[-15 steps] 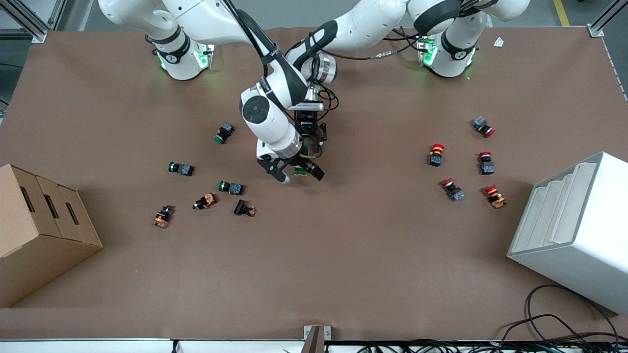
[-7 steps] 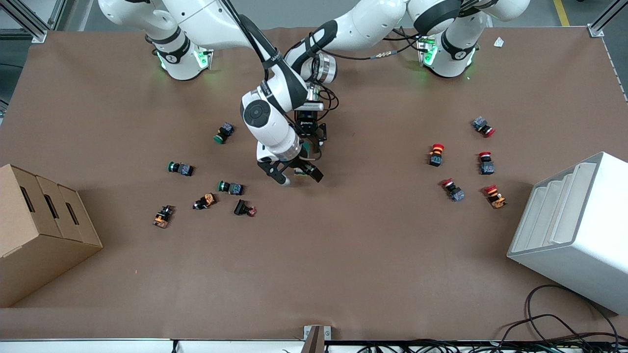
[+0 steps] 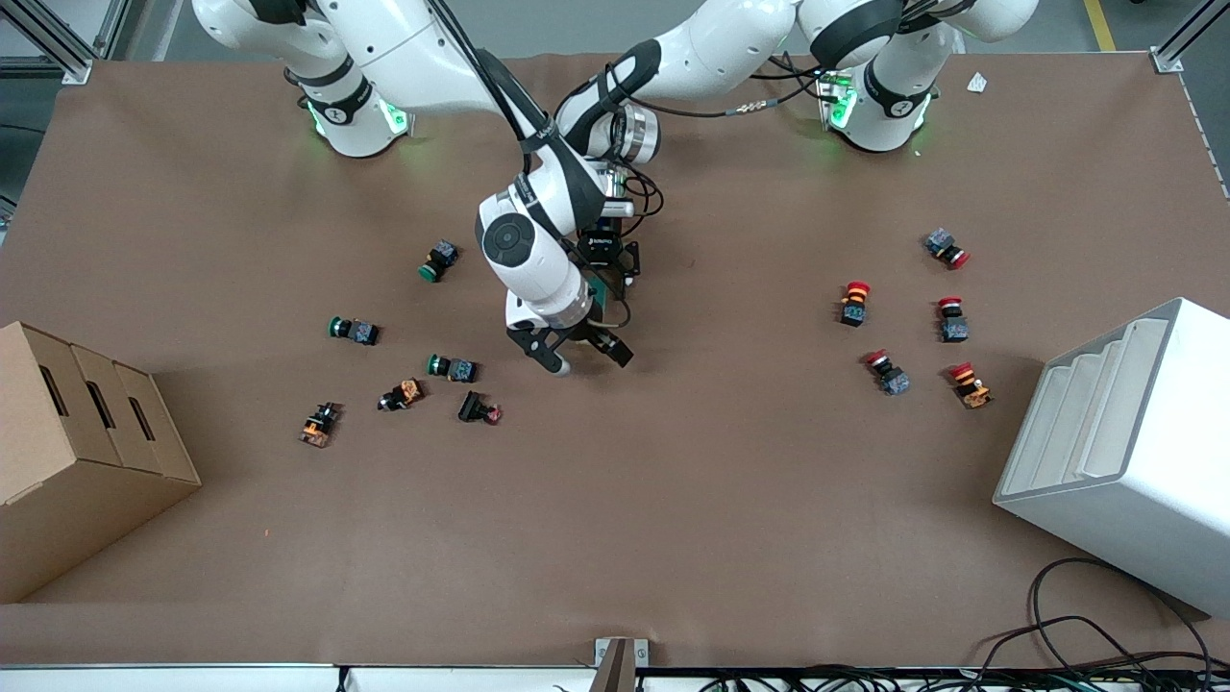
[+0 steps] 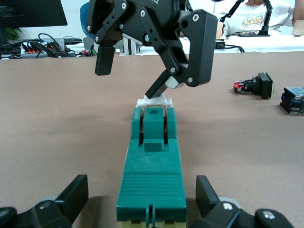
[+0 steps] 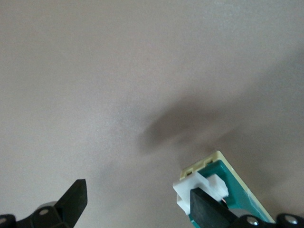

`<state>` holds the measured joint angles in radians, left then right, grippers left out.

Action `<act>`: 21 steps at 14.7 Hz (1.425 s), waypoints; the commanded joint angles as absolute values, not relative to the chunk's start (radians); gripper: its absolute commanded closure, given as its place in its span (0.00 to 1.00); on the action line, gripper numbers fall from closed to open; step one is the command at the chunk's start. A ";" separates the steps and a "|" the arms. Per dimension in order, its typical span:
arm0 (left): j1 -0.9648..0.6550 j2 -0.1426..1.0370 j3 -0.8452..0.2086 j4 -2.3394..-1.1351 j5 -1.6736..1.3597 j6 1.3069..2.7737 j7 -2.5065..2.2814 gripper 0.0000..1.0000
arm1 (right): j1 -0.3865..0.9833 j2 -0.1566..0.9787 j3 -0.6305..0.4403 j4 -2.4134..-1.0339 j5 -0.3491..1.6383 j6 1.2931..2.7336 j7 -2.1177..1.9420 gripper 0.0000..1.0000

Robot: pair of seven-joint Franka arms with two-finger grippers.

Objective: Close load switch with both arms

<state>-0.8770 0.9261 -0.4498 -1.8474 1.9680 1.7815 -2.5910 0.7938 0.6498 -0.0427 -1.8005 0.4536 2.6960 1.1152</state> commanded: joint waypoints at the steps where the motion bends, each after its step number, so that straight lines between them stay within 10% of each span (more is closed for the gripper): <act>1: -0.881 0.939 -0.448 -1.832 1.993 1.776 -2.594 0.00 | 0.733 0.652 -0.038 -1.775 0.451 2.657 1.059 0.00; 15: -0.873 0.919 -0.494 -1.757 1.901 1.782 -2.536 0.00 | 0.218 0.253 -0.138 -1.763 0.162 1.872 0.201 0.00; 21: -0.868 0.890 -0.525 -1.655 1.726 1.793 -2.404 0.00 | 0.091 0.212 -0.138 -1.537 0.014 1.591 -0.032 0.00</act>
